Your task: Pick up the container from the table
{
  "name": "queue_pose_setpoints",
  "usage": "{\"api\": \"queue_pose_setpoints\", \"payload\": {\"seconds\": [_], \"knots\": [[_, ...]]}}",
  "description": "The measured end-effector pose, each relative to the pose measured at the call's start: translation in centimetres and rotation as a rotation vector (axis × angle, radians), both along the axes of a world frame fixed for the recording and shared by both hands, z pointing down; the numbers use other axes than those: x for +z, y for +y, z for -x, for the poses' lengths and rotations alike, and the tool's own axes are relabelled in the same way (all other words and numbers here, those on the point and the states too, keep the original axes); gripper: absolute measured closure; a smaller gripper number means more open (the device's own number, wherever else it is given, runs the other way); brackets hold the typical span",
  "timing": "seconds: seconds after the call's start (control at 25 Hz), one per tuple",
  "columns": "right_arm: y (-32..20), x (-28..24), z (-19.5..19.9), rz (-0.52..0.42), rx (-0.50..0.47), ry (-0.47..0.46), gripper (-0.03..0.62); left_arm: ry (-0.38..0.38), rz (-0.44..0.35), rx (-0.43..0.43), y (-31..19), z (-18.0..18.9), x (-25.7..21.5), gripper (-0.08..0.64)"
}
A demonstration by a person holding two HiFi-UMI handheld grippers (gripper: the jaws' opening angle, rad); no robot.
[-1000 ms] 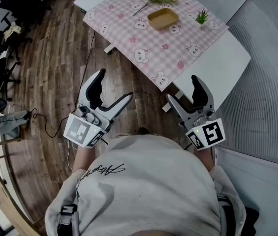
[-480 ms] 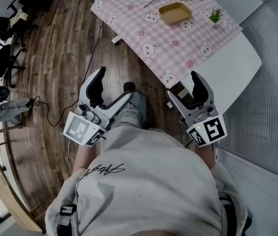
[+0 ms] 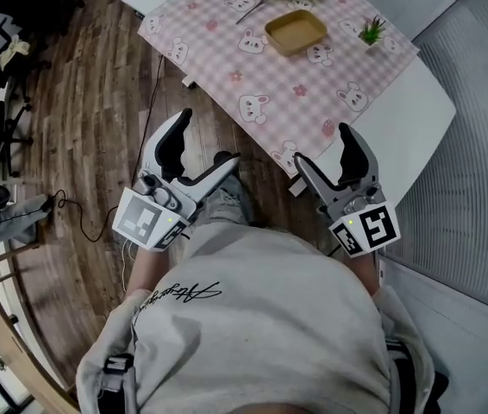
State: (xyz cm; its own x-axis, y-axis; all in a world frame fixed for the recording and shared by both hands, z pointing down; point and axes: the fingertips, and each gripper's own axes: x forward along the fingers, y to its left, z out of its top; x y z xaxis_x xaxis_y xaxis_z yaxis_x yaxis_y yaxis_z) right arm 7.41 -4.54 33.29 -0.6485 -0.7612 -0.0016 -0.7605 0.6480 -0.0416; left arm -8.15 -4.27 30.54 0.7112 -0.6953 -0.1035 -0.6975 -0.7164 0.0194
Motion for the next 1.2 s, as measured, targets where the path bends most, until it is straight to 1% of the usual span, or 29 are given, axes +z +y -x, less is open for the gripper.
{"api": "queue_pose_setpoints", "payload": {"seconds": [0.16,0.44,0.76,0.96,1.2], "knots": [[-3.3,0.1,0.7,-0.012,0.021,0.008,0.209,-0.003,0.0,0.021,-3.6,0.5,0.3,0.155],[-8.4,-0.7,1.1,-0.014,0.091,0.009,0.209,0.004,-0.016,0.092,-10.2,0.6,-0.8,0.156],[-14.2,-1.5,1.3,-0.007,0.184,0.015,0.209,-0.001,0.0,0.18,-17.0,0.8,-1.4,0.155],[-16.8,-2.3,1.5,-0.018,0.249,0.019,0.209,0.001,-0.005,0.244,-20.6,0.9,-1.9,0.155],[-19.3,-2.2,0.9,-0.019,0.338,0.019,0.209,-0.002,-0.009,0.333,-24.3,0.0,-1.9,0.155]]}}
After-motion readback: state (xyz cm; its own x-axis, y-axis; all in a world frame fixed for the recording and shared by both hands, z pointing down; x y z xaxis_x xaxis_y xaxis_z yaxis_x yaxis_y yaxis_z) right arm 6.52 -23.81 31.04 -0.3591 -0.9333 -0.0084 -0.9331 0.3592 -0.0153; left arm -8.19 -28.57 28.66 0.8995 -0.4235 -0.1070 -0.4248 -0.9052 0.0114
